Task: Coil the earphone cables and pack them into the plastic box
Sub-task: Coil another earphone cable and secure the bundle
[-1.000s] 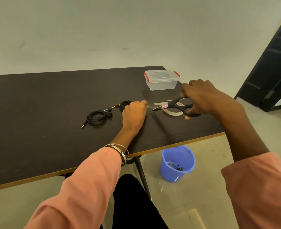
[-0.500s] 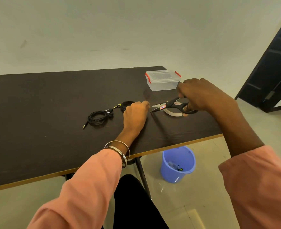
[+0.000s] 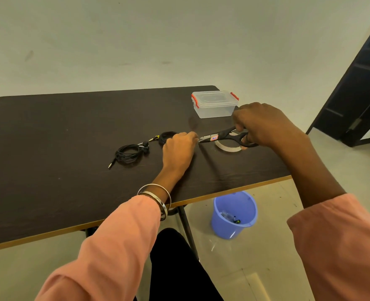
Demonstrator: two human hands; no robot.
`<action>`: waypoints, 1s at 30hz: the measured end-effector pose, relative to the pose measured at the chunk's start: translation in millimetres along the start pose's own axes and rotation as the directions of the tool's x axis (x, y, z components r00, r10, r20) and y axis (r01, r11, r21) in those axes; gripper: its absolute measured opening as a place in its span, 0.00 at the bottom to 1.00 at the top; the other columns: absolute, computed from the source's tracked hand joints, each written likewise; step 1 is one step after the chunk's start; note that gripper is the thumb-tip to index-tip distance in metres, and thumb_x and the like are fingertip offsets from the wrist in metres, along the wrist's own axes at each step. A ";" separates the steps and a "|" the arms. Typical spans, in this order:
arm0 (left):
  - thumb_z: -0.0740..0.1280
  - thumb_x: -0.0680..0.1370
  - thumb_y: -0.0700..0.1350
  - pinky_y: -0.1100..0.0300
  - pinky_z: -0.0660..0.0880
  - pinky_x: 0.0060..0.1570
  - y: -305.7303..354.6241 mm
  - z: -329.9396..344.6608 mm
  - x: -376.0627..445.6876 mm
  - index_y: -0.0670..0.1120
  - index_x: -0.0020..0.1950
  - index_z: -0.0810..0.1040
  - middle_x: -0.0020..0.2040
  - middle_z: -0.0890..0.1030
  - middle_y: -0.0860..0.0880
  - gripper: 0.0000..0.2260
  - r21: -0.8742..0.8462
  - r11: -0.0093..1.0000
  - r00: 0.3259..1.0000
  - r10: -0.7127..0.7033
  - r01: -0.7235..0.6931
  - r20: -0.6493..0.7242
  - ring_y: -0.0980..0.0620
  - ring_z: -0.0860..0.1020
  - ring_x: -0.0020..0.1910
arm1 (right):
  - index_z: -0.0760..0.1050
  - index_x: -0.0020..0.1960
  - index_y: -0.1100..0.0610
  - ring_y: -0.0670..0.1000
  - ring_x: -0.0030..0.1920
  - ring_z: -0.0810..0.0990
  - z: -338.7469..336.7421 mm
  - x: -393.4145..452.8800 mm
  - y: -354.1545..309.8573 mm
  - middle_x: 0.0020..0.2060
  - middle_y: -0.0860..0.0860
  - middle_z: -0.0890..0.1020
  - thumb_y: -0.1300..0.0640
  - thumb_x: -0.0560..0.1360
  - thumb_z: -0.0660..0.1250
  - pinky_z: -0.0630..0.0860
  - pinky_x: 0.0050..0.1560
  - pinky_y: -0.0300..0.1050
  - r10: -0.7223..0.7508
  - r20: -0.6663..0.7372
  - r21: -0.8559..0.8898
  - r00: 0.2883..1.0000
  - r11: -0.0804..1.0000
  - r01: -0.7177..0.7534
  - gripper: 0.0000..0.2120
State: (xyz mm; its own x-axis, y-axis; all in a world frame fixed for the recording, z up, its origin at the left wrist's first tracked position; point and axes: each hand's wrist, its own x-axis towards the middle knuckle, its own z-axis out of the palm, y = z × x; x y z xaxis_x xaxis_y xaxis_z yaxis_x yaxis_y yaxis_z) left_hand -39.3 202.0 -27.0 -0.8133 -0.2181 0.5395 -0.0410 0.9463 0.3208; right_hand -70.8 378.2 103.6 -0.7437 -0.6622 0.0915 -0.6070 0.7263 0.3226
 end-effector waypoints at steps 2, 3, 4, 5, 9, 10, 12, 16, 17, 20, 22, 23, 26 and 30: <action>0.60 0.81 0.48 0.56 0.72 0.43 -1.0 0.4 0.3 0.47 0.61 0.78 0.51 0.82 0.46 0.12 -0.006 1.000 1.000 -0.010 0.010 -0.006 0.46 0.80 0.49 | 0.74 0.44 0.57 0.58 0.45 0.77 1.7 0.0 0.8 0.45 0.55 0.78 0.65 0.66 0.73 0.78 0.45 0.52 0.005 0.002 0.016 1.000 1.000 -0.005 0.11; 0.60 0.81 0.49 0.56 0.71 0.42 -1.2 0.6 0.4 0.47 0.60 0.78 0.51 0.82 0.46 0.12 -0.015 1.000 1.000 -0.015 0.015 -0.008 0.46 0.80 0.48 | 0.74 0.44 0.57 0.58 0.45 0.77 2.5 -0.1 1.3 0.45 0.55 0.77 0.65 0.66 0.73 0.78 0.45 0.52 0.008 -0.002 0.025 1.000 1.000 -0.008 0.10; 0.60 0.81 0.49 0.56 0.72 0.42 -1.4 1.0 0.3 0.47 0.60 0.79 0.50 0.82 0.46 0.12 -0.023 1.000 1.000 -0.017 0.017 -0.005 0.46 0.80 0.48 | 0.73 0.43 0.57 0.58 0.45 0.77 3.4 -0.1 1.9 0.44 0.55 0.77 0.65 0.66 0.73 0.78 0.44 0.51 0.011 -0.013 0.031 1.000 0.999 -0.010 0.10; 0.60 0.81 0.49 0.55 0.73 0.42 -1.6 1.5 0.2 0.47 0.59 0.79 0.50 0.82 0.46 0.12 -0.027 0.999 1.000 -0.016 0.016 -0.007 0.46 0.80 0.47 | 0.73 0.42 0.57 0.58 0.45 0.77 4.1 -0.3 2.5 0.43 0.55 0.77 0.65 0.66 0.72 0.78 0.44 0.52 0.015 -0.027 0.037 1.000 0.999 -0.014 0.10; 0.60 0.81 0.49 0.57 0.72 0.40 -2.1 1.8 0.5 0.46 0.59 0.79 0.48 0.83 0.46 0.12 -0.038 0.999 0.999 -0.041 0.040 -0.034 0.47 0.80 0.46 | 0.73 0.47 0.60 0.57 0.46 0.76 8.5 -3.5 7.2 0.44 0.56 0.75 0.63 0.69 0.72 0.76 0.46 0.51 0.032 -0.050 0.063 0.998 0.998 -0.029 0.09; 0.60 0.81 0.48 0.57 0.72 0.41 -2.6 2.1 0.9 0.45 0.58 0.79 0.47 0.83 0.46 0.12 -0.052 0.997 0.998 -0.054 0.052 -0.036 0.47 0.80 0.45 | 0.74 0.49 0.60 0.57 0.47 0.75 10.0 -4.1 8.5 0.46 0.57 0.76 0.62 0.70 0.72 0.75 0.46 0.50 0.031 -0.046 0.072 0.998 0.997 -0.027 0.10; 0.60 0.81 0.48 0.54 0.76 0.42 -3.2 2.9 1.7 0.44 0.56 0.80 0.46 0.83 0.45 0.12 -0.079 0.994 0.996 -0.079 0.076 -0.040 0.46 0.80 0.43 | 0.75 0.52 0.61 0.57 0.49 0.75 13.6 -4.3 11.4 0.49 0.57 0.77 0.61 0.71 0.72 0.72 0.46 0.48 0.032 -0.044 0.095 0.998 0.995 -0.028 0.12; 0.61 0.81 0.47 0.51 0.78 0.42 -7.2 4.8 3.7 0.43 0.52 0.79 0.43 0.83 0.44 0.10 -0.159 0.968 0.975 -0.209 0.194 -0.082 0.45 0.81 0.42 | 0.76 0.53 0.60 0.57 0.49 0.74 23.7 0.1 19.7 0.50 0.58 0.77 0.58 0.70 0.74 0.68 0.44 0.46 0.065 -0.043 0.129 0.997 0.990 -0.059 0.14; 0.61 0.80 0.46 0.51 0.78 0.42 -9.2 5.7 4.1 0.43 0.51 0.79 0.43 0.83 0.45 0.09 -0.203 0.956 0.969 -0.232 0.210 -0.090 0.46 0.81 0.42 | 0.76 0.53 0.60 0.57 0.48 0.74 26.1 1.3 21.6 0.50 0.58 0.76 0.57 0.69 0.75 0.67 0.43 0.46 0.074 -0.036 0.153 0.997 0.986 -0.068 0.15; 0.63 0.79 0.44 0.50 0.80 0.44 -15.0 10.5 3.5 0.47 0.47 0.78 0.41 0.83 0.50 0.06 -0.423 0.885 0.973 -0.231 0.197 -0.029 0.53 0.81 0.39 | 0.77 0.51 0.59 0.54 0.44 0.72 31.1 4.5 23.8 0.47 0.57 0.77 0.57 0.68 0.76 0.66 0.41 0.45 0.102 -0.031 0.241 0.994 0.966 -0.091 0.15; 0.64 0.78 0.43 0.50 0.80 0.44 -15.9 9.8 2.4 0.48 0.45 0.78 0.41 0.83 0.51 0.05 -0.566 0.811 0.986 -0.165 0.149 0.024 0.55 0.81 0.39 | 0.77 0.48 0.58 0.54 0.43 0.73 33.9 7.0 23.8 0.45 0.57 0.78 0.57 0.67 0.77 0.68 0.40 0.46 0.131 -0.025 0.291 0.991 0.949 -0.118 0.13; 0.64 0.78 0.42 0.50 0.80 0.47 -15.8 8.4 1.7 0.47 0.46 0.79 0.44 0.84 0.51 0.04 -0.617 0.777 0.991 -0.118 0.129 0.058 0.56 0.81 0.42 | 0.77 0.46 0.57 0.54 0.42 0.74 35.1 8.3 23.5 0.45 0.57 0.78 0.57 0.67 0.77 0.69 0.40 0.46 0.147 -0.017 0.322 0.989 0.937 -0.133 0.12; 0.64 0.79 0.40 0.51 0.76 0.59 -15.7 5.8 2.3 0.46 0.47 0.78 0.55 0.83 0.50 0.04 -0.657 0.750 0.975 0.078 0.079 0.207 0.55 0.79 0.55 | 0.74 0.43 0.55 0.54 0.43 0.74 38.5 12.7 23.1 0.44 0.55 0.79 0.58 0.67 0.77 0.72 0.44 0.49 0.189 0.014 0.402 0.982 0.898 -0.179 0.12; 0.61 0.77 0.46 0.44 0.72 0.59 -17.0 12.7 6.1 0.56 0.43 0.74 0.63 0.78 0.56 0.06 -0.485 0.870 0.903 0.274 -0.087 0.330 0.53 0.75 0.59 | 0.72 0.46 0.55 0.53 0.44 0.76 43.9 16.8 23.8 0.45 0.54 0.78 0.61 0.69 0.75 0.75 0.46 0.49 0.199 0.048 0.482 0.979 0.854 -0.197 0.13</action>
State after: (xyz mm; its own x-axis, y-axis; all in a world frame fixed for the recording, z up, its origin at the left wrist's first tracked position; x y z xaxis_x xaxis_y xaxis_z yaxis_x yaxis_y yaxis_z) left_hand -50.9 187.6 -39.1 -0.9374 0.1414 0.3184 0.3167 0.7263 0.6101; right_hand -110.1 392.4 71.5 -0.8621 -0.4949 0.1084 -0.5066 0.8395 -0.1964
